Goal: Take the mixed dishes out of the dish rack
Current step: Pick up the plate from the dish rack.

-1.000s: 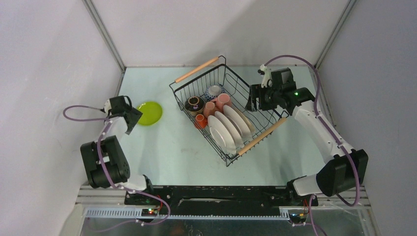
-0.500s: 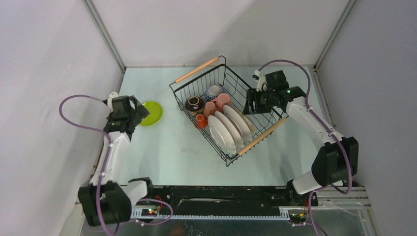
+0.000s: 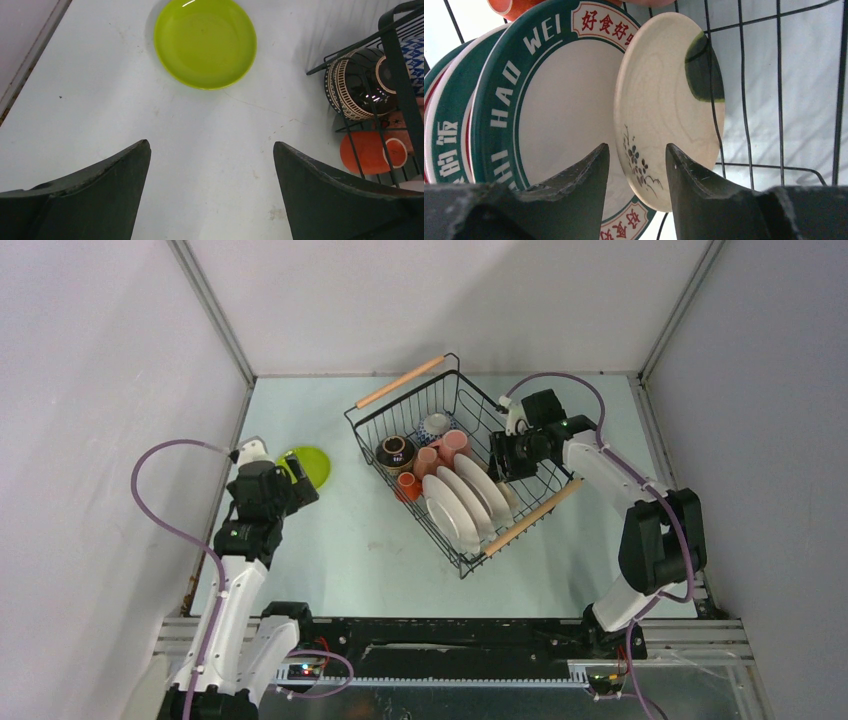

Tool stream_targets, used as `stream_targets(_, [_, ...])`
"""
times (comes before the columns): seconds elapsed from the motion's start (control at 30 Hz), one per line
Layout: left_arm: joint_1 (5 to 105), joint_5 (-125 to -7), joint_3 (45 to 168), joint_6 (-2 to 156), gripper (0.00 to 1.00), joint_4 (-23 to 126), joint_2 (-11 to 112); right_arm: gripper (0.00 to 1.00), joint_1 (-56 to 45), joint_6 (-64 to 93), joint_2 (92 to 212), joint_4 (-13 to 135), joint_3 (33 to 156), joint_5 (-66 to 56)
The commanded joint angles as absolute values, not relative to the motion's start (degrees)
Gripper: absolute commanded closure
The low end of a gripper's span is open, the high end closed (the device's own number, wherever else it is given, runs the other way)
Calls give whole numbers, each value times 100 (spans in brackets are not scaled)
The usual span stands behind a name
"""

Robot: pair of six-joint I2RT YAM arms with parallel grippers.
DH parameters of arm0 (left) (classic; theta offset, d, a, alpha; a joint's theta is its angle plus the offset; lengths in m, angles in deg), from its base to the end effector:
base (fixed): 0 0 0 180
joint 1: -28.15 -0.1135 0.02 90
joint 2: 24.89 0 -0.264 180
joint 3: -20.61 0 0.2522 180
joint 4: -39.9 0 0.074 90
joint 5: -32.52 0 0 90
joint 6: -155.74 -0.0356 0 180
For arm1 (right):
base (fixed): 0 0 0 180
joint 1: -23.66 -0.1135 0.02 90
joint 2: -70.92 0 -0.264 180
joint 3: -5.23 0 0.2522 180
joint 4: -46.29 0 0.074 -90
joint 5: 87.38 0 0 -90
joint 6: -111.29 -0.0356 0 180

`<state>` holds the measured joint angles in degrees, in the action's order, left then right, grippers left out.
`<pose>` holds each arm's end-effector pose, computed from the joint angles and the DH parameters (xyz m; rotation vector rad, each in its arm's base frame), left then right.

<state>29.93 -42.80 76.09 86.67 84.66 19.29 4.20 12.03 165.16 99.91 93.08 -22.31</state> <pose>0.1686 0.0038 0.2871 -0.4995 2.0744 0.0434 0.3187 0.1285 0.2567 -0.3913 2.6220 0.7425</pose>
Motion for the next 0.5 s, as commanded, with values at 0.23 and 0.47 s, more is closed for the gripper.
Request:
stream_targets(0.23, [3273, -4347, 7586, 8568, 1, 8183, 1883, 80, 364, 1603, 16430, 9793, 9322, -2553])
stream_targets(0.47, [3289, -4399, 7577, 8569, 1, 8171, 1830, 100, 372, 1805, 16018, 9882, 9327, -2647])
